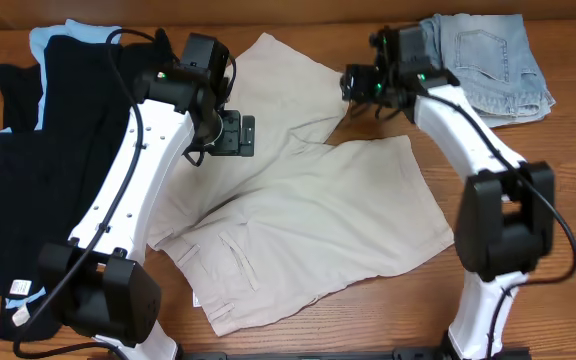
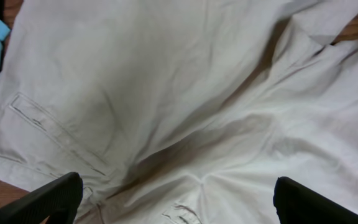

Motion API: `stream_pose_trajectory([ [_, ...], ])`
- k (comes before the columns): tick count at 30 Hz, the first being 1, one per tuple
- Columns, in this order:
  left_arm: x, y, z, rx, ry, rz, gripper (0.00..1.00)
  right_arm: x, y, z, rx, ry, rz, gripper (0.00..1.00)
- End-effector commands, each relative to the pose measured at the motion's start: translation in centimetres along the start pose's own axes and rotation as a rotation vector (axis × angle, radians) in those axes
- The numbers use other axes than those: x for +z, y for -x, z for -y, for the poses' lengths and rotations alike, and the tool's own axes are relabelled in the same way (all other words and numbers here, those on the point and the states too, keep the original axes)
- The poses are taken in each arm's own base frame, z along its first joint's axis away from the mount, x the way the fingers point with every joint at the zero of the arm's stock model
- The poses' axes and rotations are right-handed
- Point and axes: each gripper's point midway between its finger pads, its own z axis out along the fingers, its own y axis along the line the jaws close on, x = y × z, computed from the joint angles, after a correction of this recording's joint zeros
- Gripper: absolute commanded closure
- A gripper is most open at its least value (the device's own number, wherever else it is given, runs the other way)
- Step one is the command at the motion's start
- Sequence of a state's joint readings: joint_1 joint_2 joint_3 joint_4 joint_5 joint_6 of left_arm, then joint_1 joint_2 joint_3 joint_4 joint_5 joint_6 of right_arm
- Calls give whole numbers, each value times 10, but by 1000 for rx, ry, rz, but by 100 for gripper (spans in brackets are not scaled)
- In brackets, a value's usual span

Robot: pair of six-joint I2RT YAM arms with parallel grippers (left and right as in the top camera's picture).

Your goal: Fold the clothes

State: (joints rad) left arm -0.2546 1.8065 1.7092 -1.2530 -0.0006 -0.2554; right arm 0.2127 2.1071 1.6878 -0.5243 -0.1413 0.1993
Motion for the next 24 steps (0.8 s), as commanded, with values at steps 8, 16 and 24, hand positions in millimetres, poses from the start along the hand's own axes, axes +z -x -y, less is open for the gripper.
stream_pose_trajectory([
  [8, -10, 11, -13, 9, 67, 61, 0, 57, -25, -16, -39, 10, -66, 26],
  [16, -10, 11, -15, 8, 79, 61, 0, 81, -44, -1, 21, -106, -81, 27],
  [24, -11, 11, -20, 8, 104, 63, 0, 80, -42, 19, 74, -216, -53, 31],
])
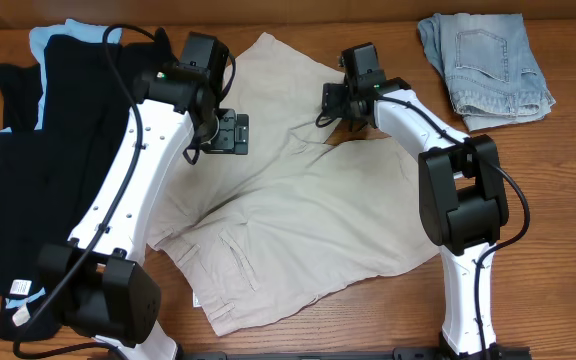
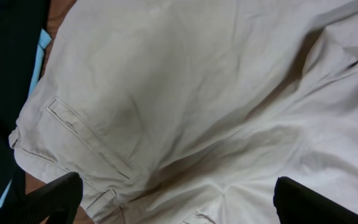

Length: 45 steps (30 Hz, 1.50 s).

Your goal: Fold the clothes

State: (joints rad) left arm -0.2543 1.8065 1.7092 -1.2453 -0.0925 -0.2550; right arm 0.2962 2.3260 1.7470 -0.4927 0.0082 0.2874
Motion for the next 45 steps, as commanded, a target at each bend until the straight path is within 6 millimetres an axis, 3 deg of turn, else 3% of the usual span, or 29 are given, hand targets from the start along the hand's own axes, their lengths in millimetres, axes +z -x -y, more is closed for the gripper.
stream_pose_trajectory([
  [1, -9, 5, -6, 7, 16, 32, 0, 0, 10, 14, 52, -78, 40, 31],
  [5, -9, 6, -5, 7, 16, 33, 0, 5, 6, 14, 53, -77, 27, 39],
  [9, -9, 5, -6, 8, 17, 30, 0, 7, -1, 8, 56, -37, -3, 80],
  [13, -9, 7, -5, 7, 15, 37, 0, 0, 2, 16, 99, -63, -4, 95],
  [16, -9, 9, -5, 6, 13, 44, 0, -13, 5, 45, 156, -137, -14, 96],
  [20, -6, 11, -3, 5, 7, 54, 0, -40, -3, 108, 280, -260, -89, 96],
  [23, -2, 13, -1, 4, -1, 61, 0, -61, -21, 152, 388, -336, -176, 96],
  [26, 7, 10, 3, 7, -17, 47, 0, -85, -50, 198, 504, -406, -304, 96],
  [30, 28, -3, 3, 12, -13, -7, 0, -105, -79, 222, 580, -365, -450, 96],
  [32, 40, -8, 3, 13, -10, -20, 0, -110, -83, 217, 556, -304, -488, 89],
  [34, 54, -11, 4, 13, -10, -21, 0, -117, -81, 211, 531, -265, -495, 76],
  [38, 83, -5, 13, 19, -52, 34, 0, -139, -66, 193, 464, -189, -454, 31],
  [40, 98, 2, 22, 39, -93, 78, 0, -154, -55, 184, 440, -164, -413, 24],
  [45, 121, 13, 34, 27, -140, 117, 0, -192, -37, 168, 384, -141, -328, 23],
])
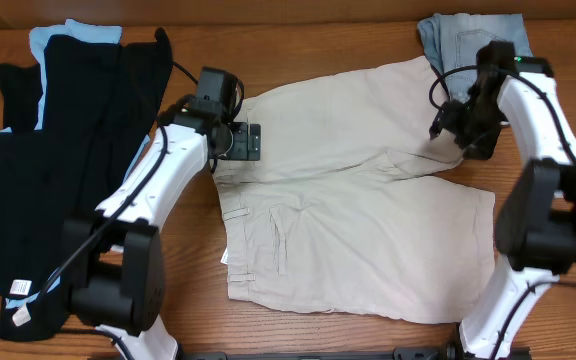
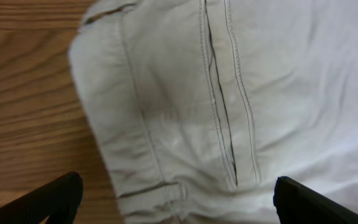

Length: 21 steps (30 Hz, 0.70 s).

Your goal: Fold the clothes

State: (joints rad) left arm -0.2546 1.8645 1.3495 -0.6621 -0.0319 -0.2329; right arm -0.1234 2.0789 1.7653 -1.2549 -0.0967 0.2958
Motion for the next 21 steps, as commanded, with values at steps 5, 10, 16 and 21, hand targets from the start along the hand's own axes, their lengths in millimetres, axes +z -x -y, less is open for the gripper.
stream_pose_trajectory([
  [5, 42, -11, 16, 5, -69, -46, 13, -64, -7, -15, -73, 69, 126, 33],
  [10, 68, -30, 12, -82, -44, -123, 34, -63, -11, -13, -71, 64, 110, 36],
  [16, 92, -31, -6, -80, 49, -109, 51, -62, -12, -14, -76, 62, 106, 36],
  [21, 104, -3, -17, -67, 103, 14, 49, -57, -11, -21, -92, 66, 110, 35],
])
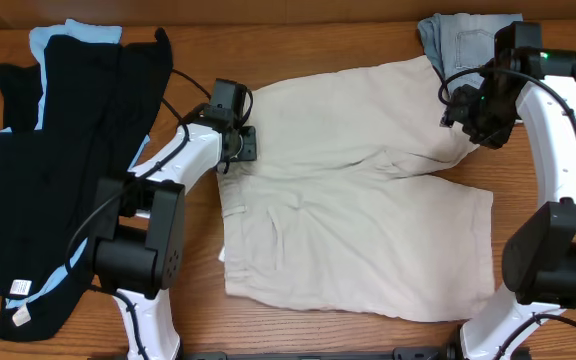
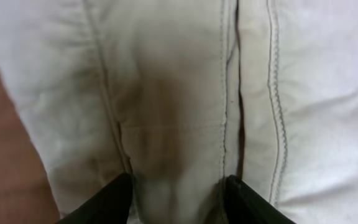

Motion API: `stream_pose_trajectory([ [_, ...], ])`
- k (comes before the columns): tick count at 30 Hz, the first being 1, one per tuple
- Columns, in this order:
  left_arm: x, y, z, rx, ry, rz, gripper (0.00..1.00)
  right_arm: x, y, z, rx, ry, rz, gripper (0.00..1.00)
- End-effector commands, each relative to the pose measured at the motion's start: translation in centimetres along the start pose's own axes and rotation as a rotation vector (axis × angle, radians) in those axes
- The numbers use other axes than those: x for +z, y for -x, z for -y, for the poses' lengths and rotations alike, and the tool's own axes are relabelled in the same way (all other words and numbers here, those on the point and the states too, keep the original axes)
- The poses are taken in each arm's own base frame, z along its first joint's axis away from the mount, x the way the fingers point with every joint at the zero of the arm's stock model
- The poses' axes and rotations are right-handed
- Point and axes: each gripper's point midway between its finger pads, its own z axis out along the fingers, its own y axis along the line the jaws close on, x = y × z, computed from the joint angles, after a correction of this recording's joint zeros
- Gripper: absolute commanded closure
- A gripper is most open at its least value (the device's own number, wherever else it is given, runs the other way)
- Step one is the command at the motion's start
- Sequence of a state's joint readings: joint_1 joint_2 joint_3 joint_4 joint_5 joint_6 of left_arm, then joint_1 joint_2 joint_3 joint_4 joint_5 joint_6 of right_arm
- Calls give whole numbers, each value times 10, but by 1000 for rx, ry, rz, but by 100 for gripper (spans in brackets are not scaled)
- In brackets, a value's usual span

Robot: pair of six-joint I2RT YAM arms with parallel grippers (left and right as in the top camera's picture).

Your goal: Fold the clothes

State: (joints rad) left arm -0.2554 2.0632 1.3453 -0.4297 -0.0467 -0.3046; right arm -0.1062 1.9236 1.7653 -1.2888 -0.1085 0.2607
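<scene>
Beige shorts [image 1: 348, 190] lie spread flat mid-table, waistband to the left, both legs pointing right. My left gripper [image 1: 236, 145] sits at the waistband's far corner. In the left wrist view the left gripper [image 2: 176, 199] has its black fingers [image 2: 104, 202] drawn in with a fold of the waistband and fly seam [image 2: 229, 93] pinched between them. My right gripper [image 1: 468, 118] is over the hem end of the far leg; its jaws are hidden under the wrist.
Folded blue jeans [image 1: 463, 35] lie at the far right, right behind the right gripper. A heap of black clothes [image 1: 58, 150] over a light blue garment [image 1: 53, 35] fills the left side. Bare wooden table [image 1: 308, 30] shows behind and in front of the shorts.
My left gripper was open above the waistband corner; it is now lower and shut on that fabric. The right gripper has shifted slightly right and farther back. The shorts lie about the same.
The shorts first lay crumpled and askew, my left gripper open over their middle and the right one at the far leg. Then the right gripper was further left on that leg. Later the shorts lay flat, waistband left. Now the left holds the waistband.
</scene>
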Motion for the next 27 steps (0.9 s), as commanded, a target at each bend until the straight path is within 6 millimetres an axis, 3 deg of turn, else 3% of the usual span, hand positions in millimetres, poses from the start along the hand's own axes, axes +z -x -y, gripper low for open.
stream_pose_trajectory([
  [1, 30, -5, -22, 11, 105, 11, 48, 5, -1, -10, -29, 15, 4, 35],
  [4, 31, 17, -35, 20, 133, 92, 40, 10, -5, -18, -50, 23, 1, 34],
  [11, 21, 55, -85, -40, 170, 163, 26, 14, -5, -45, -115, 49, 35, 34],
  [13, 8, 68, -97, -43, 167, 132, 20, 15, -4, -56, -135, 66, 55, 34],
  [17, -20, 90, -95, 21, 141, 97, 1, 7, -2, -68, -149, 82, 80, 34],
  [19, -40, 102, -93, 45, 144, 84, 0, -7, 2, -73, -149, 97, 110, 34],
  [22, -81, 122, -85, 49, 139, 76, 0, -43, 7, -79, -148, 127, 179, 34],
  [25, -137, 127, -76, 28, 135, 41, 0, -93, 4, -82, -143, 160, 253, 33],
  [27, -177, 124, -72, -65, 133, 24, 0, -128, -4, -82, -103, 185, 297, 26],
])
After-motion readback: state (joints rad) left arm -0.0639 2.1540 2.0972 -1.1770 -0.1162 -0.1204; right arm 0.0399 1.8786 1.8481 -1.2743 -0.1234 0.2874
